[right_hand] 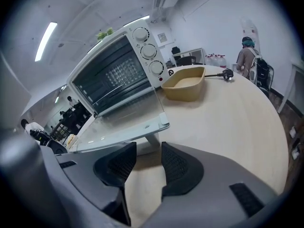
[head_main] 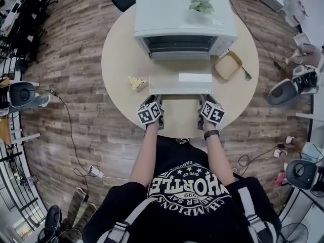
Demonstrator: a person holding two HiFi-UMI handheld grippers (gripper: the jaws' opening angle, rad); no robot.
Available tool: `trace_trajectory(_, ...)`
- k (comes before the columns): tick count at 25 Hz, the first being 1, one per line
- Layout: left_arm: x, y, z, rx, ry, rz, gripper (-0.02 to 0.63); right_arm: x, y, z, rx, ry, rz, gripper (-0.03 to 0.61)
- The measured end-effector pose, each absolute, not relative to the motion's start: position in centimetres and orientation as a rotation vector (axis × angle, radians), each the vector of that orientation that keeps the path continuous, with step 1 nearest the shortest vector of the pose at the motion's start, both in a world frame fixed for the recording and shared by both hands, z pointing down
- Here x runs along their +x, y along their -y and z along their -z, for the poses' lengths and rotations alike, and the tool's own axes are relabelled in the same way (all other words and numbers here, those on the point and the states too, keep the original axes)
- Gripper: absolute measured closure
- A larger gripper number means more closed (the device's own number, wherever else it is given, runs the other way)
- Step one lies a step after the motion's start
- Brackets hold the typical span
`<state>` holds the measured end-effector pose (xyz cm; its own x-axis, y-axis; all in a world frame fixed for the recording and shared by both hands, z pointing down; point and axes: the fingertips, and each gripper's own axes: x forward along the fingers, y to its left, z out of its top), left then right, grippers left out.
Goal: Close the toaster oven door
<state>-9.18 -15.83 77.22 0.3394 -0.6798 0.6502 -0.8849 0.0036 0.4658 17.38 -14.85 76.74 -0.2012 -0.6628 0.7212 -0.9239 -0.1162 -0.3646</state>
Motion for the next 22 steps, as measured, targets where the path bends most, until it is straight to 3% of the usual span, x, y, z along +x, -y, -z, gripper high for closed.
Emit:
trace_trajectory(5, -8.91, 16.15, -77.39, 1.747, 1.405, -0.335, 0.492, 17.46, 15.09, -77.12, 1.757, 1.840, -1.234, 0.417)
trace_trajectory(9, -8.87, 16.24, -77.63, 1.742, 1.412, -0.338, 0.498, 17.94, 15.32, -77.52, 1.757, 1.822, -1.259, 0.464)
trace_trajectory(22, -9.41, 16.00, -77.19, 1.707, 1.399, -0.338, 0.520, 18.14, 15.16, -77.43, 1.721, 1.858, -1.242, 0.483)
